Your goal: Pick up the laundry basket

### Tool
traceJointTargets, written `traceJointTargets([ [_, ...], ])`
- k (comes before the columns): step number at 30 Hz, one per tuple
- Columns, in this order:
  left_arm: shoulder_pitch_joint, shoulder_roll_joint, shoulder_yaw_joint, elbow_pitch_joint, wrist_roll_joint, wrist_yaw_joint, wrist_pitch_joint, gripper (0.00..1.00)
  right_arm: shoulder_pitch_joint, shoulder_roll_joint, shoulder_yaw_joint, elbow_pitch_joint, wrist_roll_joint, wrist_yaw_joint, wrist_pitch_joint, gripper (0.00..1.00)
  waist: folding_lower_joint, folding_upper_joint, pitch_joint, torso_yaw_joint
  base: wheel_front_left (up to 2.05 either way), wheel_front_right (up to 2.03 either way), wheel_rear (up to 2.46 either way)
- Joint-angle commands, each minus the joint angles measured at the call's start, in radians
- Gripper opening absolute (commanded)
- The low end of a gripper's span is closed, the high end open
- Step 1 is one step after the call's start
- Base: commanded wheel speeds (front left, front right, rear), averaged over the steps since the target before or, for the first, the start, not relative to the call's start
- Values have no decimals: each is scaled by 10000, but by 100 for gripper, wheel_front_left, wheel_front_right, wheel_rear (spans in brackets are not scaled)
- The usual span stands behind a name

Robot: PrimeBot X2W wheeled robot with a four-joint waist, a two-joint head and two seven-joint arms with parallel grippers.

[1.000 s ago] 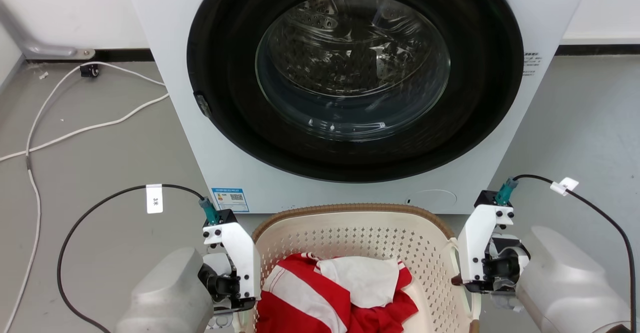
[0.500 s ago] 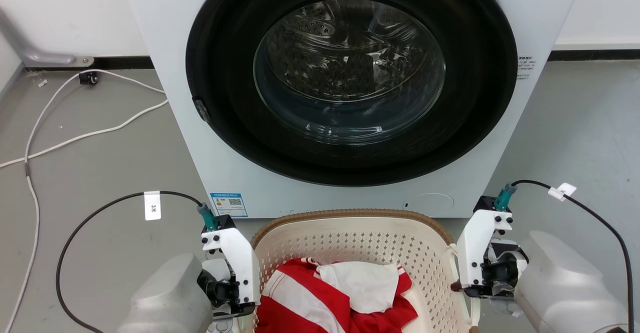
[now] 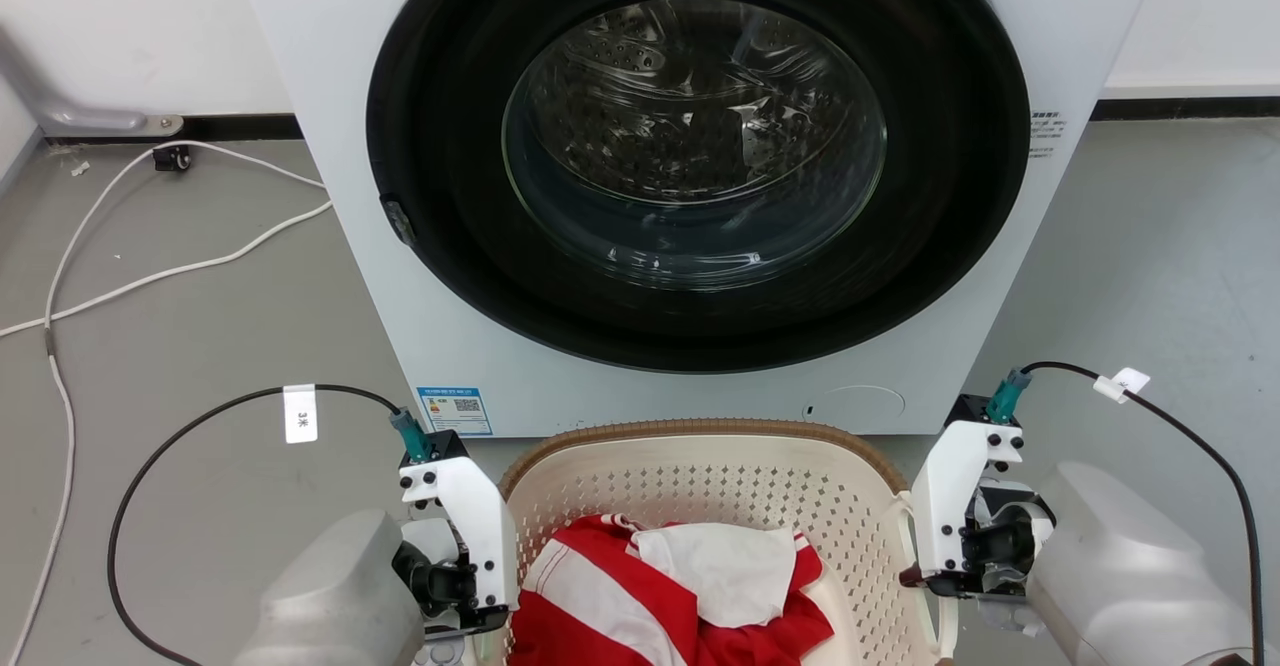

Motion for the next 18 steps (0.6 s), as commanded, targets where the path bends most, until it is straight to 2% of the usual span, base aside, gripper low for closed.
traceJointTargets([
  [1,21,-58,9,-38,-109,-46,-54,0,77,101,-47,6,-1,29,86,0,0,-1,-2,-8,0,0,0],
  [18,50,-82,-104,47,-221,-46,-180,0,285,90,-377,12,-136,29,435,0,0,-1,15,-121,0,0,0],
])
